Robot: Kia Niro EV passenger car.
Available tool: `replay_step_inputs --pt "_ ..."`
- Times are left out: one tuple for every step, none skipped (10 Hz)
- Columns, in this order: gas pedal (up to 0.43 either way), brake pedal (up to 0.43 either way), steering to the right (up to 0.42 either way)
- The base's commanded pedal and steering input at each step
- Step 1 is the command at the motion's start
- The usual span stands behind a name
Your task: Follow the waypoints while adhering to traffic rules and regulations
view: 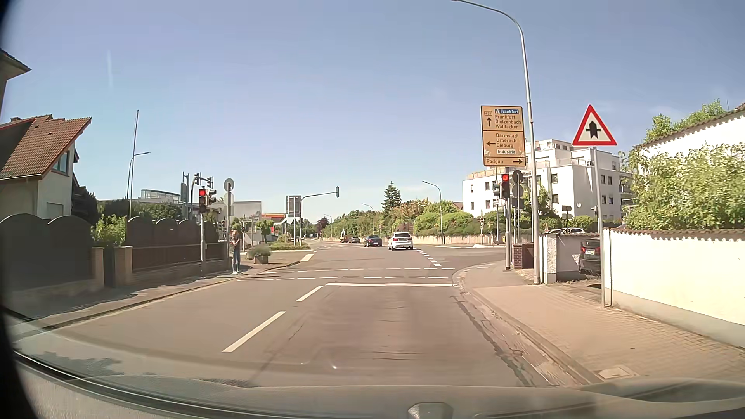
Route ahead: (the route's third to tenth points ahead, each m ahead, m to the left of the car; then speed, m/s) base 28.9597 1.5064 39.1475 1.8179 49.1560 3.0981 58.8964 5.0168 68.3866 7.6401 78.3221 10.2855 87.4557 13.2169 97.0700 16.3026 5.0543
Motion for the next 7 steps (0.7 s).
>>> replay_step_inputs --pt "0.0 0.207 0.003" --pt "0.0 0.22 0.004" --pt "0.0 0.226 0.005" --pt "0.0 0.226 0.006" --pt "0.0 0.238 0.008" --pt "0.0 0.25 0.013" --pt "0.0 0.256 0.013"
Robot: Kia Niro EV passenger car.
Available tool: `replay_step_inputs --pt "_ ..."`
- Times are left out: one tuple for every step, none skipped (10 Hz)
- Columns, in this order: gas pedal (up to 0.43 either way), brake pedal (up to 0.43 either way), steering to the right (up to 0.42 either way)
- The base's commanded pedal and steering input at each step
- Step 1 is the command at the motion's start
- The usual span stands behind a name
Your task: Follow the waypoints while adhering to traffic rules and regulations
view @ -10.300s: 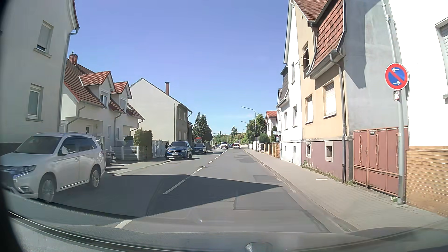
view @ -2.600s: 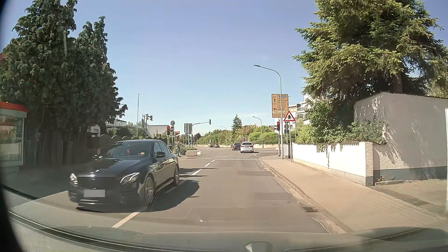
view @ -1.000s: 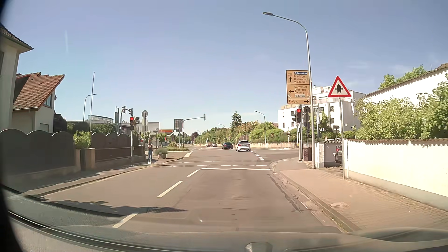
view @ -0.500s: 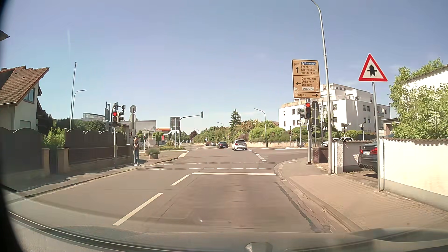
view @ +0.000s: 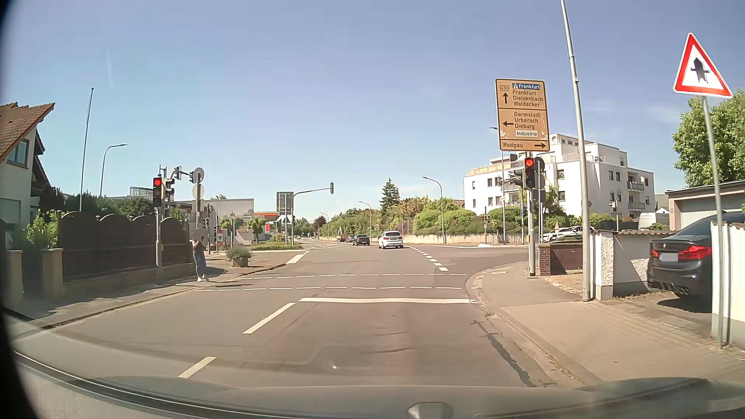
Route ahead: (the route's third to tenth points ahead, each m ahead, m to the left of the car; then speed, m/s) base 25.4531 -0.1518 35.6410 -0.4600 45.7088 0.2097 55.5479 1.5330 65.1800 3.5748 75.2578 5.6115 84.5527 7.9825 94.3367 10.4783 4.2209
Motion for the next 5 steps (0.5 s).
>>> replay_step_inputs --pt "0.0 0.262 0.013" --pt "0.0 0.268 0.012" --pt "0.0 0.268 0.011" --pt "0.0 0.268 0.011" --pt "0.0 0.268 0.011"
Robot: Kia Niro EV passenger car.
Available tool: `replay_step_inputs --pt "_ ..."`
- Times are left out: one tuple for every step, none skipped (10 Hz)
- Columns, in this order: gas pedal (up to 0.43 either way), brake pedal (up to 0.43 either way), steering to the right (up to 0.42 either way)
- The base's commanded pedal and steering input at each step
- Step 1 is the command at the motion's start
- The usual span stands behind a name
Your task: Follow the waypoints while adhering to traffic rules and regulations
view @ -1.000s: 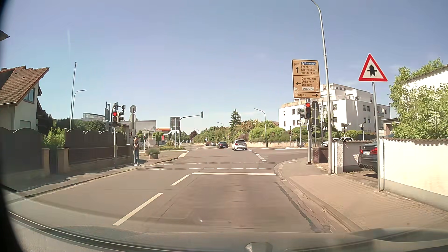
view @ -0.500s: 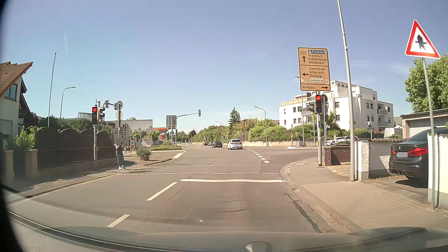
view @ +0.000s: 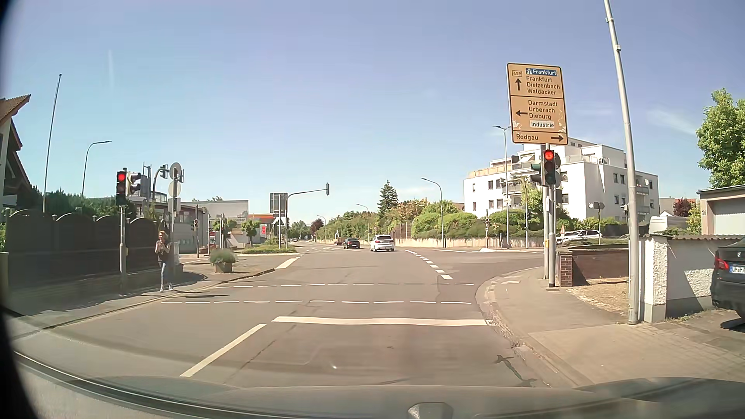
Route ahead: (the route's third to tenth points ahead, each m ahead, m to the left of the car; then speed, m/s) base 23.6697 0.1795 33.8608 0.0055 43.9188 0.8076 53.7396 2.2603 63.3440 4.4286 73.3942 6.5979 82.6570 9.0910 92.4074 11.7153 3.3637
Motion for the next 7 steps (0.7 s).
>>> replay_step_inputs --pt "0.0 0.268 0.009" --pt "0.0 0.268 0.008" --pt "0.0 0.268 0.009" --pt "0.0 0.268 0.009" --pt "0.0 0.268 0.009" --pt "0.0 0.262 0.009" --pt "0.0 0.256 0.009"
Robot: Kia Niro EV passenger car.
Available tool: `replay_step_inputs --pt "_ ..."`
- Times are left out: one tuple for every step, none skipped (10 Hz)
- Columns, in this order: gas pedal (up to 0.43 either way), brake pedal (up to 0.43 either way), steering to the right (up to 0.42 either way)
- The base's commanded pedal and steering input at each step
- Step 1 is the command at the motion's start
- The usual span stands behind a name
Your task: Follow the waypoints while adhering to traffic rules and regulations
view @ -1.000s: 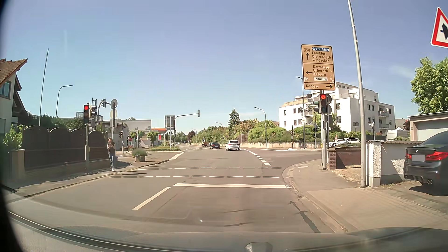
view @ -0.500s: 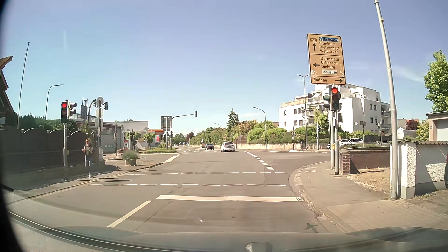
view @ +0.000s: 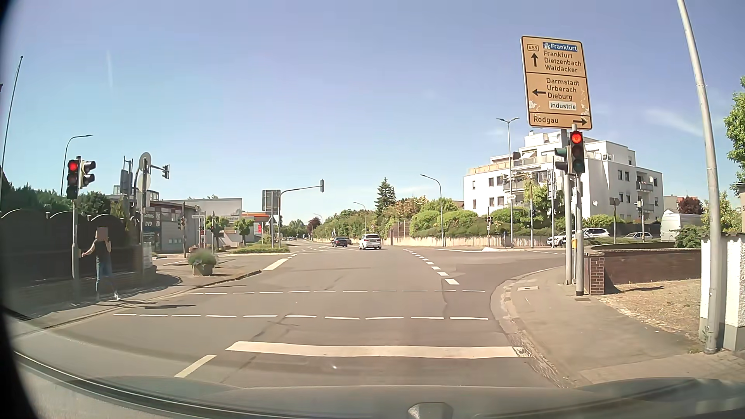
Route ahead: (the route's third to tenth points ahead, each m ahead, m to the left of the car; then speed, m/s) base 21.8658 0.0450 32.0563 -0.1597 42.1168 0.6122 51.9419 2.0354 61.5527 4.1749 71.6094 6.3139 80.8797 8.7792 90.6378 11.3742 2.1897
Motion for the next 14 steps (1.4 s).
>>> replay_step_inputs --pt "0.0 0.25 0.009" --pt "0.0 0.244 0.009" --pt "0.0 0.238 0.008" --pt "0.0 0.232 0.006" --pt "0.0 0.226 0.003" --pt "0.0 0.22 0.002" --pt "0.0 0.22 0.002" --pt "0.0 0.22 0.002" --pt "0.0 0.22 0.0" --pt "0.0 0.22 -0.003" --pt "0.0 0.22 -0.005" --pt "0.0 0.22 -0.005" --pt "0.0 0.22 -0.005" --pt "0.0 0.226 -0.005"
